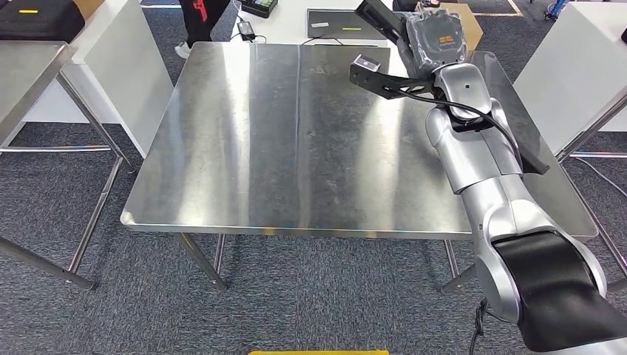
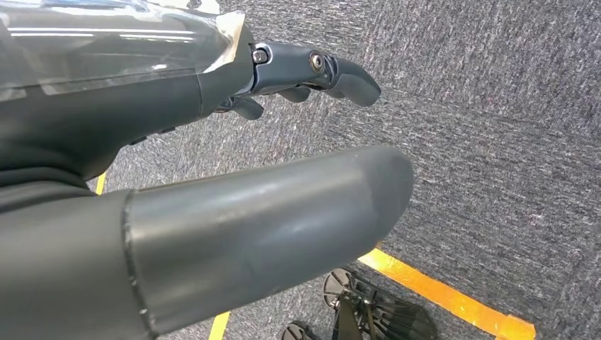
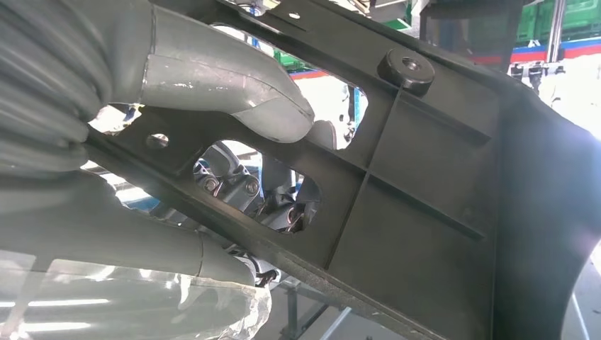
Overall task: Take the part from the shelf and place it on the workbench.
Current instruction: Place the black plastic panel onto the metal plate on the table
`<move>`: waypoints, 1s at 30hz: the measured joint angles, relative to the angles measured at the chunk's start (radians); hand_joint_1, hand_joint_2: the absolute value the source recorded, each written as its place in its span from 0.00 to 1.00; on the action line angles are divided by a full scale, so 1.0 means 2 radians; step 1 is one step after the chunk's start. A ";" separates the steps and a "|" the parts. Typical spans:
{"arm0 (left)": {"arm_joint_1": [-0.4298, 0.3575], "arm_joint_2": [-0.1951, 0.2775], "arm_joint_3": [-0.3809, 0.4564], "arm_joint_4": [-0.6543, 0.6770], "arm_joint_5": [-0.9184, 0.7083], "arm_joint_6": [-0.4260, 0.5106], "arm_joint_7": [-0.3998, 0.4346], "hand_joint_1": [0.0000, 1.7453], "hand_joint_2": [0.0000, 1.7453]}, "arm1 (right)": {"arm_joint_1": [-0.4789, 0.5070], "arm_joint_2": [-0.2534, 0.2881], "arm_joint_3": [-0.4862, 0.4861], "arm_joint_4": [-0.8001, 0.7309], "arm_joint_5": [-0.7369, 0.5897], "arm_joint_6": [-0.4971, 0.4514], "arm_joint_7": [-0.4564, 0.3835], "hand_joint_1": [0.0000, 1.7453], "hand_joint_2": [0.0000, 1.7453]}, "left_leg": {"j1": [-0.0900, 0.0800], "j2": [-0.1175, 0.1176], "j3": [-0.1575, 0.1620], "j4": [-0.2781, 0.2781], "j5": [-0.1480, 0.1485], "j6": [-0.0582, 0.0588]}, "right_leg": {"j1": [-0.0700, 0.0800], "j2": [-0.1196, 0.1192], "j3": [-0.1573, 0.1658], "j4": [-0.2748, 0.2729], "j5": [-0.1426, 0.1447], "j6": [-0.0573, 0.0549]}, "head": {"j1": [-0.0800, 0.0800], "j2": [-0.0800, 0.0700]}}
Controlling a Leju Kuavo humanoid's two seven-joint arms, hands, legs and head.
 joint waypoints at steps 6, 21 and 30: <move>-0.002 0.000 0.000 0.000 -0.002 -0.002 0.000 0.00 0.00 | 0.002 -0.003 0.000 -0.002 0.002 0.000 0.001 1.00 1.00 | 0.005 0.001 0.018 -0.015 -0.002 0.012 | 0.000 0.003 -0.063 0.111 -0.040 -0.002 | 0.001 0.000; -0.002 0.003 0.001 -0.001 -0.003 -0.001 0.000 0.00 0.00 | 0.020 -0.004 -0.001 -0.012 0.007 0.003 0.001 1.00 1.00 | 0.010 0.005 -0.020 0.101 -0.069 -0.024 | -0.007 0.004 -0.034 0.023 0.019 -0.017 | 0.000 0.000; -0.002 0.005 0.002 -0.001 -0.005 -0.001 0.001 0.00 0.00 | 0.021 0.002 -0.001 -0.013 0.009 0.010 -0.001 1.00 1.00 | 0.005 0.006 -0.016 0.012 0.012 -0.011 | 0.000 0.005 -0.001 0.020 -0.013 -0.008 | 0.000 0.000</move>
